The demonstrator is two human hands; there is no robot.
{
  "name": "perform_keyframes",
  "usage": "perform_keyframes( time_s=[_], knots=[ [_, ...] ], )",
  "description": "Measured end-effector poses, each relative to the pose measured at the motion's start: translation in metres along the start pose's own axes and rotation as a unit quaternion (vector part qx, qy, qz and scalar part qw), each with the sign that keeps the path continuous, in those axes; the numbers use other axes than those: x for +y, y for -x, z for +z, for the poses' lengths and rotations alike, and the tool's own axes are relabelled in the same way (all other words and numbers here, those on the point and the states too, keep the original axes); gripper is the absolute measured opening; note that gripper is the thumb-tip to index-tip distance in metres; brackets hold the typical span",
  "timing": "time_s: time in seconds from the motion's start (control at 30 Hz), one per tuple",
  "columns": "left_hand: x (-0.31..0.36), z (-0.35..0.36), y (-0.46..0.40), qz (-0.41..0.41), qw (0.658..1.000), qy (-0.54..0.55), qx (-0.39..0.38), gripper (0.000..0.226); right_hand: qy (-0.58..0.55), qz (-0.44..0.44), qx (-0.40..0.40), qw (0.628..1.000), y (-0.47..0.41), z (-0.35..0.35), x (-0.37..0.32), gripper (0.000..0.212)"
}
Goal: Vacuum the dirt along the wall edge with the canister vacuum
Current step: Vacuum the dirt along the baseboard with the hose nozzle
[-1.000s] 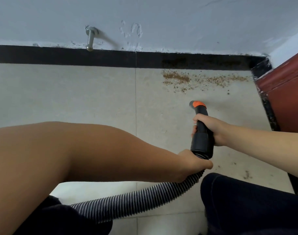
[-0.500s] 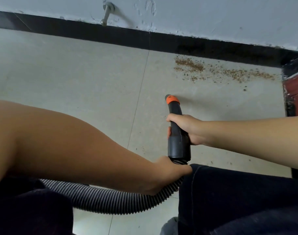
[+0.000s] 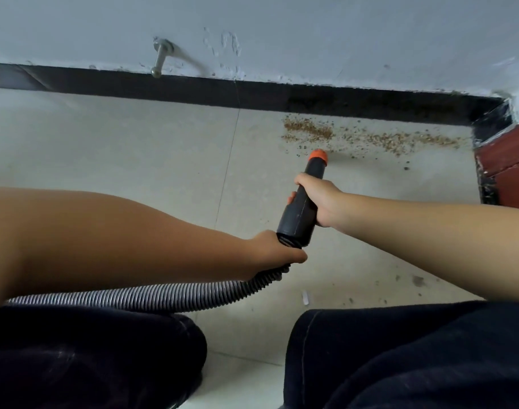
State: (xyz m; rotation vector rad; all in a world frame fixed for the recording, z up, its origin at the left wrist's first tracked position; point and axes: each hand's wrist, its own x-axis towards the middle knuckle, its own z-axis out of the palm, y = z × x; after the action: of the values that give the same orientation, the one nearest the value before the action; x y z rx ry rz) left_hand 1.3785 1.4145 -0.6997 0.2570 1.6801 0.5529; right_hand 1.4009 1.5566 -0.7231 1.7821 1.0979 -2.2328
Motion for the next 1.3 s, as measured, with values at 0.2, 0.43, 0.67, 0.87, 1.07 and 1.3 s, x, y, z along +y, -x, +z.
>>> perform_keyframes(
  time_s=[0.2,0.43,0.67,0.87,1.07,1.3],
  knots=[
    [-0.026,-0.012,0.004,-0.031,0.998,0.060,-0.005,0.016,0.050,0.018,-0.060,0.997,-0.006,0.034,0.010,0.013],
    [-0.007,-0.018,-0.007,-0.009,0.999,0.017,-0.040,0.017,0.008,0.008,-0.014,1.000,-0.008,0.017,-0.001,0.014],
    [0.021,0.015,-0.031,0.016,0.996,-0.029,-0.087,0.019,-0.052,0.008,0.071,0.996,-0.012,-0.041,-0.007,0.015],
    [0.031,0.015,-0.041,0.041,0.997,-0.021,-0.055,0.021,-0.053,-0.014,0.094,0.994,-0.020,-0.045,-0.022,0.015],
    [-0.003,-0.007,-0.033,0.020,0.999,-0.031,0.020,0.023,0.027,0.002,-0.007,1.000,-0.021,0.008,-0.014,0.014],
    [-0.005,-0.003,-0.026,0.023,0.999,-0.015,0.047,0.025,0.063,0.004,-0.041,0.997,-0.019,0.017,-0.015,0.017]
  ],
)
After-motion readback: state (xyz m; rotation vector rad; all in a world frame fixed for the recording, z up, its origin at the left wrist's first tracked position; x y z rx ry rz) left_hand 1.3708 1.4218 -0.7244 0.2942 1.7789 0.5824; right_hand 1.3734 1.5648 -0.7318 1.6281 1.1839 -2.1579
